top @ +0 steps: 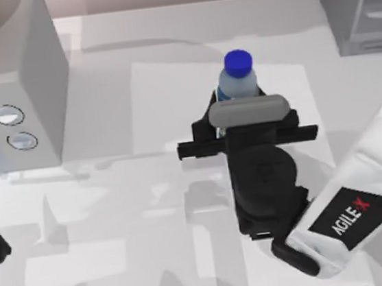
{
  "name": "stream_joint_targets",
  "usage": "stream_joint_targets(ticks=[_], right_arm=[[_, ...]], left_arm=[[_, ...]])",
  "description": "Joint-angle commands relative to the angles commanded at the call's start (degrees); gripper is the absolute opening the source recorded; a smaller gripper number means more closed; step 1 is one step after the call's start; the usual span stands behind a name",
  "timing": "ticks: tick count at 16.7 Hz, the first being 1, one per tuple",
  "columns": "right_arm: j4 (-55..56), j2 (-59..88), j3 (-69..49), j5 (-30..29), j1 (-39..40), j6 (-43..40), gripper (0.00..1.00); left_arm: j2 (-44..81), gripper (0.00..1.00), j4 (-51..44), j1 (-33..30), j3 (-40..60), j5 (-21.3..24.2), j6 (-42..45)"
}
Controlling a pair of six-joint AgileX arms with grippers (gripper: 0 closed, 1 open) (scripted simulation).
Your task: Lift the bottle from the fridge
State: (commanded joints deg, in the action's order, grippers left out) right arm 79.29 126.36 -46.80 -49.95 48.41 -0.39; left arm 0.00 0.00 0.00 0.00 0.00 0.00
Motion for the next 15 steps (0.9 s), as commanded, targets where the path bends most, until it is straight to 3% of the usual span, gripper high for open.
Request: stream_joint_targets(ticks=[9,15], right_arm=[[0.00,0.00,0.00,0.00,0.00,0.00,0.98],[0.00,0.00,0.00,0.00,0.00,0.00,1.00]], left_arm=[[0.00,1.00,0.00,0.00,0.00,0.00,0.00],[0.00,1.00,0.00,0.00,0.00,0.00,0.00]])
